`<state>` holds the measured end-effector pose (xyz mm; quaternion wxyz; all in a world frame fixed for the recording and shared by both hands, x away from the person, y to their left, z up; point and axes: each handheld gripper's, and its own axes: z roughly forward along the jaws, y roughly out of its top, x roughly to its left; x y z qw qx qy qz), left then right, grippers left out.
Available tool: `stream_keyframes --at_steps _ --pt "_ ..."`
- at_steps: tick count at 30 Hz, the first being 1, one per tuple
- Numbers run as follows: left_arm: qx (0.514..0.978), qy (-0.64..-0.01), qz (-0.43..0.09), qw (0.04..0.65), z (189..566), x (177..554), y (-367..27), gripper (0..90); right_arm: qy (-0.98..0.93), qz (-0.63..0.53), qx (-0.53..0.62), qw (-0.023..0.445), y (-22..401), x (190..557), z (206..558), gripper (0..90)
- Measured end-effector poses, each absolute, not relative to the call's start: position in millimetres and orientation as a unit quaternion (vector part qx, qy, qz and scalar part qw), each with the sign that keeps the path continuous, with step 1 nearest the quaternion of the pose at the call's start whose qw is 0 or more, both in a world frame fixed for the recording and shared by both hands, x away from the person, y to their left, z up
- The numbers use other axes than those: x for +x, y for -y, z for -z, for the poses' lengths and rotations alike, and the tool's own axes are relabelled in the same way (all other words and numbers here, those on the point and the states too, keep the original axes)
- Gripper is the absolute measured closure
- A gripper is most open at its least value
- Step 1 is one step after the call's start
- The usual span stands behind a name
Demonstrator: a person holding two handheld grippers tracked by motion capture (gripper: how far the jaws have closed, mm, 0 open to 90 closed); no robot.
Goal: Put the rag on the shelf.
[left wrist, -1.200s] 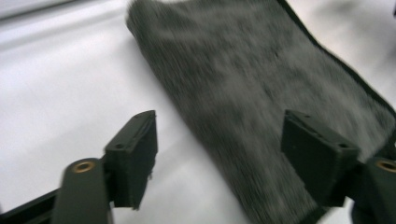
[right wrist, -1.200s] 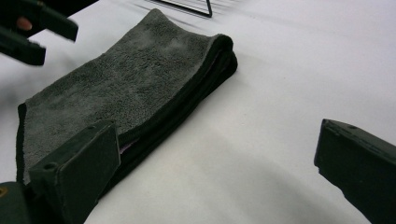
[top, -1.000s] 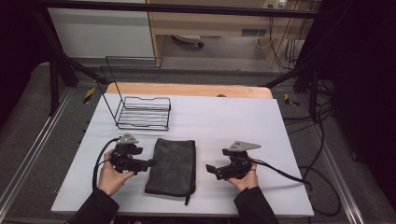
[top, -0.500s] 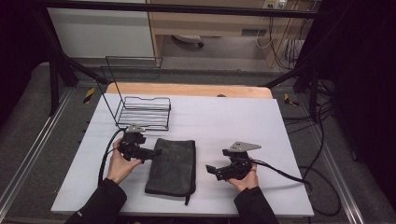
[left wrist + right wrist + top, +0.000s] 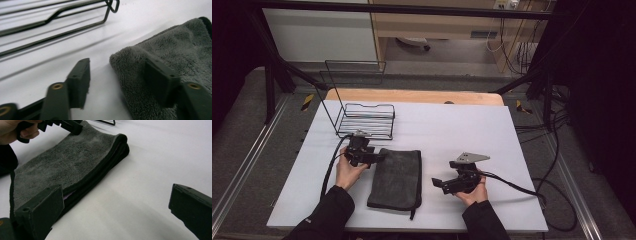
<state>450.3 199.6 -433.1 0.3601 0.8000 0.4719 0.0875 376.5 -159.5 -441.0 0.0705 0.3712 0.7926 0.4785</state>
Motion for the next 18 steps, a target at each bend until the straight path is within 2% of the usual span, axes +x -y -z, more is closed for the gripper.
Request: stream_keyframes --at_steps 9,18 --pt "0.797 -0.480 -0.057 0.364 442.6 451.5 -197.4 66.2 -0.782 -0.488 0.382 0.066 157.3 379.2 441.4 3.0" --pt "0.801 -0.474 -0.060 0.362 443.9 449.1 -194.2 72.5 -0.780 -0.479 0.396 0.073 138.2 394.1 435.8 6.4"
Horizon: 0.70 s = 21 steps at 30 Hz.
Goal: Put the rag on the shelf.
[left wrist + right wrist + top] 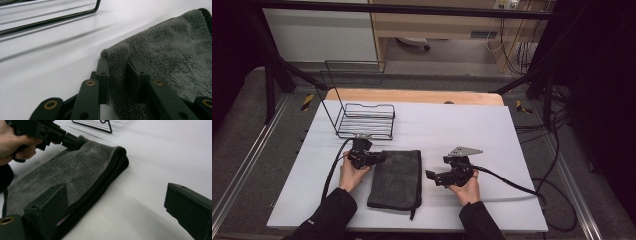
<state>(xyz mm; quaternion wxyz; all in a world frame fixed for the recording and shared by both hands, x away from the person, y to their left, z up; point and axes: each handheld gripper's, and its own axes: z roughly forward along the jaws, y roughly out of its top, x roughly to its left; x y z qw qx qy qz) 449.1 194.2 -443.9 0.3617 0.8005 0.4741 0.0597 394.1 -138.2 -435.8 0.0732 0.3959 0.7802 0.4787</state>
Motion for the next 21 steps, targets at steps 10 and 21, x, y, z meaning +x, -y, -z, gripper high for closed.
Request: stream_keyframes --at_steps 10,21 --pt "0.797 -0.474 -0.062 0.369 445.7 447.5 -194.8 73.3 -0.781 -0.460 0.417 0.067 95.4 434.9 441.0 24.2" --pt "0.797 -0.472 -0.063 0.372 446.2 447.4 -195.2 73.3 -0.789 -0.437 0.429 0.057 83.9 459.2 457.1 49.9"
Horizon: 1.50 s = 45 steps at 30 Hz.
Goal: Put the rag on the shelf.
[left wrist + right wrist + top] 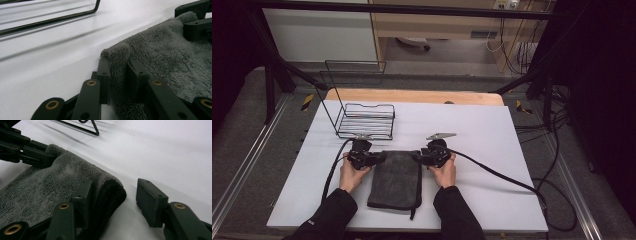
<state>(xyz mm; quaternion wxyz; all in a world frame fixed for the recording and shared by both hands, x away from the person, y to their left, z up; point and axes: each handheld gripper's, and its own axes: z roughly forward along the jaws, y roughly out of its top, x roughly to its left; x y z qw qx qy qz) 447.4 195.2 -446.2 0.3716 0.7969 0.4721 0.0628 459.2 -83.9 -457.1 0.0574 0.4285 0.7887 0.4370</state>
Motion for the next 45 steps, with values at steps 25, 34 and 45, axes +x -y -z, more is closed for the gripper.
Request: stream_keyframes --at_steps 25,34,45 --pt "0.781 -0.478 -0.037 0.400 443.4 446.8 -205.8 79.2 -0.783 -0.442 0.437 0.016 81.1 461.4 453.9 78.8" --pt "0.767 -0.465 -0.039 0.440 428.8 435.3 -214.5 79.8 -0.772 -0.474 0.423 0.018 84.5 450.5 436.3 80.3" --pt "0.756 -0.439 -0.055 0.483 407.1 415.9 -219.6 80.0 -0.758 -0.515 0.398 0.039 90.5 430.6 412.4 80.4"
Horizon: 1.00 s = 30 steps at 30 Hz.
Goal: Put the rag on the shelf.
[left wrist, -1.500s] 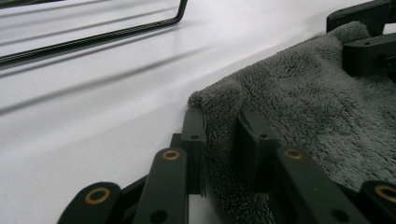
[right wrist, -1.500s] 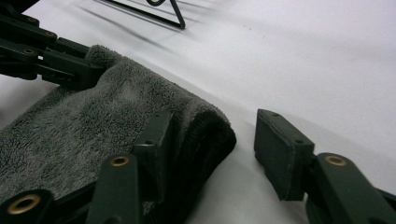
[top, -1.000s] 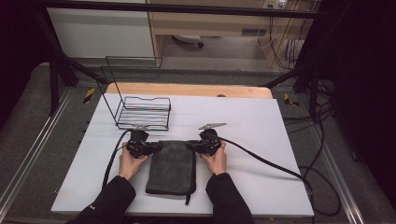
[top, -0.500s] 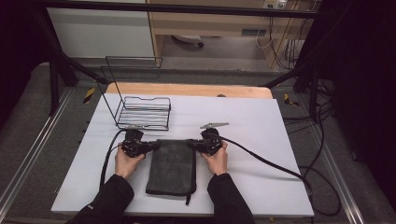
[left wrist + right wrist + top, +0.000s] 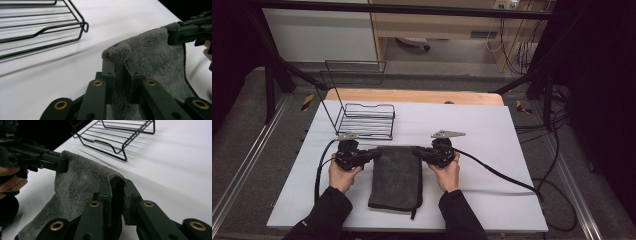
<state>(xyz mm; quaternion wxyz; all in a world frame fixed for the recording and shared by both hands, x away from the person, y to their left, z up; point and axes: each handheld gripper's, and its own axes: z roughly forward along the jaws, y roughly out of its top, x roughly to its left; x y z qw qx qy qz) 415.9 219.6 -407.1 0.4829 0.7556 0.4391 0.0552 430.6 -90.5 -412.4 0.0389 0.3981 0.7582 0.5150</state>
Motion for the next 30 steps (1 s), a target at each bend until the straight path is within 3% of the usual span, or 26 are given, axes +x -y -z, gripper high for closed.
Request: stream_keyframes --at_steps 30 --pt "0.726 -0.377 -0.119 0.563 352.4 375.7 -218.2 80.0 -0.731 -0.585 0.333 0.106 103.4 391.6 350.4 80.6"
